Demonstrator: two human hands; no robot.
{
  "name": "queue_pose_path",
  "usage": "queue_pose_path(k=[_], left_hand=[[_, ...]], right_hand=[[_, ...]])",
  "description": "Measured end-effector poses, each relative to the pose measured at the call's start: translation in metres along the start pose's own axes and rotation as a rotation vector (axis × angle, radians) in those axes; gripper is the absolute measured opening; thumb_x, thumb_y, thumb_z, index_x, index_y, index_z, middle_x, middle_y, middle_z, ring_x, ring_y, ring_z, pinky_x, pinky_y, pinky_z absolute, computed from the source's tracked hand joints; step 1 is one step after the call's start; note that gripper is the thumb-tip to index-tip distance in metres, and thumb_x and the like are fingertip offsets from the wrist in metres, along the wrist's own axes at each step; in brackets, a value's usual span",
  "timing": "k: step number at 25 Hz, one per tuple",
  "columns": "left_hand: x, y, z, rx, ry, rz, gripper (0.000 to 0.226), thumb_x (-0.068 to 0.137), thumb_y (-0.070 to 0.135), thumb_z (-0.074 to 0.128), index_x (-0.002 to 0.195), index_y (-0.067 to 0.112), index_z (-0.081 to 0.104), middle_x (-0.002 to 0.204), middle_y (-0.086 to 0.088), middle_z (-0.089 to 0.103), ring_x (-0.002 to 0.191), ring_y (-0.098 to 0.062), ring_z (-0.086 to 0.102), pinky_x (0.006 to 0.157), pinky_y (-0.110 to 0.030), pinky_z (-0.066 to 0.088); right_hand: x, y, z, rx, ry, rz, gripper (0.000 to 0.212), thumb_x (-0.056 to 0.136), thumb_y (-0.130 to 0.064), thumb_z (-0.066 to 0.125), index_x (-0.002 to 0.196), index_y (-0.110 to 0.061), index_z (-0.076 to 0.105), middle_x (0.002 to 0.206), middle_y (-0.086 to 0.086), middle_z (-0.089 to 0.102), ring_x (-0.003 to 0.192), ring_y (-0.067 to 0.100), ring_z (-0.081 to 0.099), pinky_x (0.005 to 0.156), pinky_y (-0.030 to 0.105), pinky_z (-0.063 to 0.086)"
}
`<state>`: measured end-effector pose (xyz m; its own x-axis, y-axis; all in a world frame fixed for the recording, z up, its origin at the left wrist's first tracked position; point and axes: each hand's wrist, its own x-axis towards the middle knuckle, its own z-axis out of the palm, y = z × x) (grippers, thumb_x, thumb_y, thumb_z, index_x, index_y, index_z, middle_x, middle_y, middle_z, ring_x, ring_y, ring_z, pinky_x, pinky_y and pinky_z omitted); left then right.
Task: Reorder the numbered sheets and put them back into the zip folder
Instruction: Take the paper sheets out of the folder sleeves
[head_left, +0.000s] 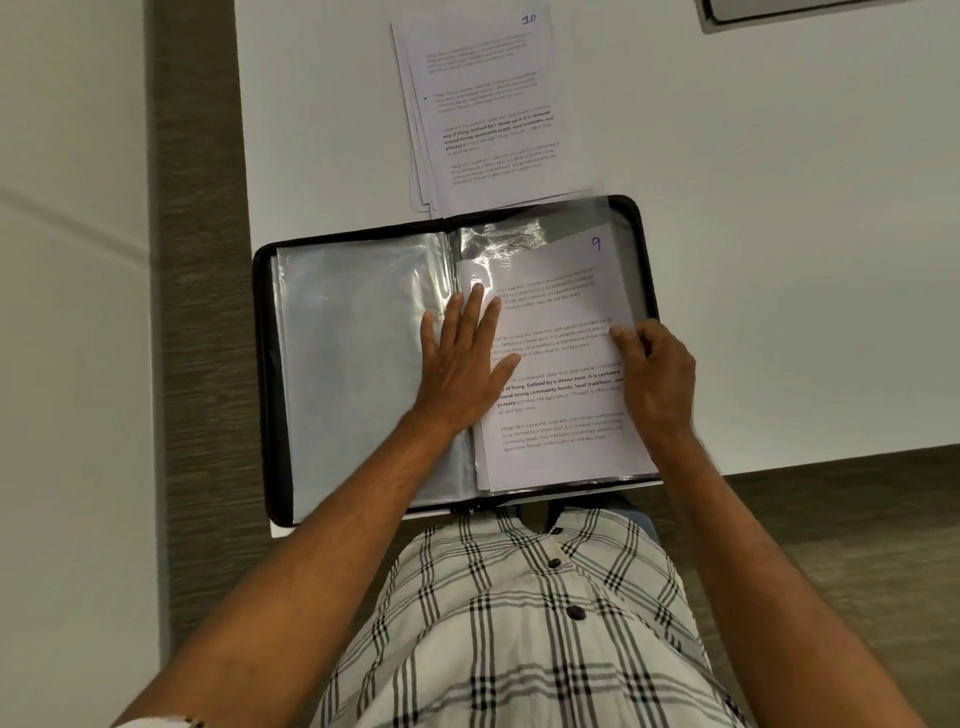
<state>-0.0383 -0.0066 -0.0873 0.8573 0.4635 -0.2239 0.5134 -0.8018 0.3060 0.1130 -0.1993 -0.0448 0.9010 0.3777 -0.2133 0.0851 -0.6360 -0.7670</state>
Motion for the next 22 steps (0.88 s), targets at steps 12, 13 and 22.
queue_pose_path(k=[12, 13, 22], left_hand=[[0.113, 0.004, -0.088, -0.31, 0.204, -0.003, 0.042, 0.092, 0.03, 0.068, 0.132, 0.024, 0.058, 0.127, 0.001, 0.064, 0.122, -0.025, 0.056, 0.108, -0.046, 0.032], [0.119, 0.001, -0.093, -0.339, 0.21, 0.022, 0.027, 0.09, 0.026, 0.07, 0.116, 0.022, 0.063, 0.111, 0.004, 0.066, 0.109, -0.022, 0.06, 0.102, -0.046, 0.039], [0.135, -0.009, -0.1, -0.431, 0.137, 0.057, 0.001, 0.087, 0.021, 0.076, 0.087, 0.02, 0.077, 0.089, 0.005, 0.066, 0.081, -0.008, 0.06, 0.077, -0.032, 0.053]], right_hand=[[-0.005, 0.007, 0.007, -0.096, 0.119, -0.318, 0.049, 0.107, -0.039, 0.047, 0.154, -0.024, 0.053, 0.119, 0.008, 0.044, 0.112, 0.014, 0.04, 0.093, 0.009, 0.039], [-0.004, 0.008, 0.007, -0.075, 0.117, -0.324, 0.045, 0.108, -0.035, 0.048, 0.15, -0.023, 0.056, 0.118, 0.008, 0.046, 0.11, 0.015, 0.043, 0.093, 0.012, 0.041], [0.019, -0.008, -0.007, 0.18, -0.182, -0.01, 0.027, 0.108, -0.019, 0.053, 0.135, -0.019, 0.056, 0.118, -0.007, 0.066, 0.095, -0.004, 0.067, 0.071, 0.015, 0.057]])
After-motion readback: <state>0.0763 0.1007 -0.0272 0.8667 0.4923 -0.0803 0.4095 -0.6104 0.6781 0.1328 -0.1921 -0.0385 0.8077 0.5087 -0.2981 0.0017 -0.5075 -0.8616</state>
